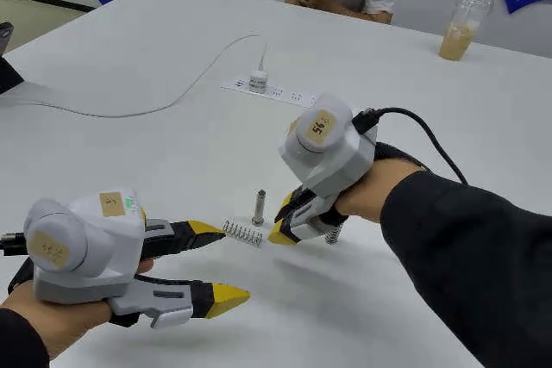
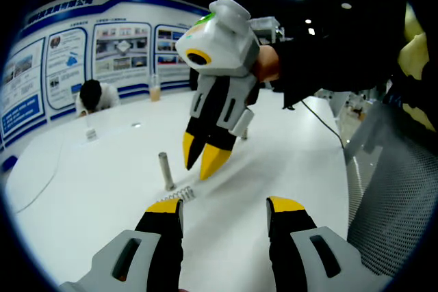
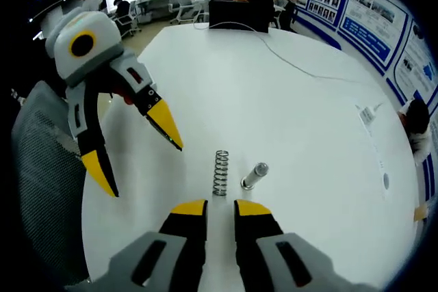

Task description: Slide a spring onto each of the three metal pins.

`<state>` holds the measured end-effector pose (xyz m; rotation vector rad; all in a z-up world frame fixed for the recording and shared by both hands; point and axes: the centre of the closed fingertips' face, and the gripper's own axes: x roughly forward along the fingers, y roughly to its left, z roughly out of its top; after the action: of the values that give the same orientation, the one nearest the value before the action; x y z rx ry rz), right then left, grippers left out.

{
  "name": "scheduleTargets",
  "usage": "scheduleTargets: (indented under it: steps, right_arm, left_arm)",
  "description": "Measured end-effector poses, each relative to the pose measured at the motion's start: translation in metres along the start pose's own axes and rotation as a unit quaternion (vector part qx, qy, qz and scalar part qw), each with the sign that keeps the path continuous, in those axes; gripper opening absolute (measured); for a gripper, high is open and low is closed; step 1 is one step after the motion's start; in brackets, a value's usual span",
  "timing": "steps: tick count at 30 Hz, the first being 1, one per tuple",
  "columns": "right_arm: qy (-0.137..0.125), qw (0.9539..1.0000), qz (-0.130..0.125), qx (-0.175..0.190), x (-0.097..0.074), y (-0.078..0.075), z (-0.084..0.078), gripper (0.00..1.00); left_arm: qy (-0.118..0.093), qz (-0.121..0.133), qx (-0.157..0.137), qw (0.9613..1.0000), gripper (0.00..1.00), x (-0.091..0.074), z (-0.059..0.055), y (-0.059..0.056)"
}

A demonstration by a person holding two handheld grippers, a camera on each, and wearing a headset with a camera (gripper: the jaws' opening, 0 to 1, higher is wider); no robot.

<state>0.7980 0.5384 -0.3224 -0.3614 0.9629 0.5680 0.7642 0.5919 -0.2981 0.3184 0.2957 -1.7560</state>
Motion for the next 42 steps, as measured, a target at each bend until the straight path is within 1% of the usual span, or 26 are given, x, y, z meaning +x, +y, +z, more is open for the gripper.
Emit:
scheduleTargets:
  steps: [6,14,20,26,29,35,42]
  right_arm:
    - [-0.005,1.0,-0.001,0.007,0.012,0.001,0.003,0.16]
    - [0.0,0.9999,-0.004,0.012,0.023,-0.001,0.002,0.16]
    - [-0.001,0.9999,-0.001,0.017,0.029,-0.001,0.004,0.16]
    - [0.008,0.9997,0.004,0.022,0.034,-0.001,0.001,0.14]
    - [0.008,0.9996,0.008,0.024,0.035,0.001,0.002,0.12]
    - [0.012,0.9996,0.01,0.025,0.034,0.002,0.0,0.12]
    - [0.019,0.9997,0.011,0.01,0.025,0.005,-0.007,0.12]
  left_arm:
    - [0.002,0.001,-0.001,1.0,0.5,-0.001,-0.002,0.0]
    - [0.004,0.003,-0.002,1.0,0.5,-0.002,-0.003,0.001]
    - [0.005,0.003,-0.002,1.0,0.5,-0.003,-0.002,0.0]
    - [0.007,0.005,-0.003,1.0,0.5,-0.004,-0.003,0.002]
    - [0.007,0.006,-0.004,1.0,0.5,-0.005,-0.003,0.002]
    - [0.007,0.006,-0.003,0.9999,0.5,-0.005,-0.003,0.002]
    - [0.007,0.006,-0.003,0.9999,0.5,-0.004,-0.004,0.002]
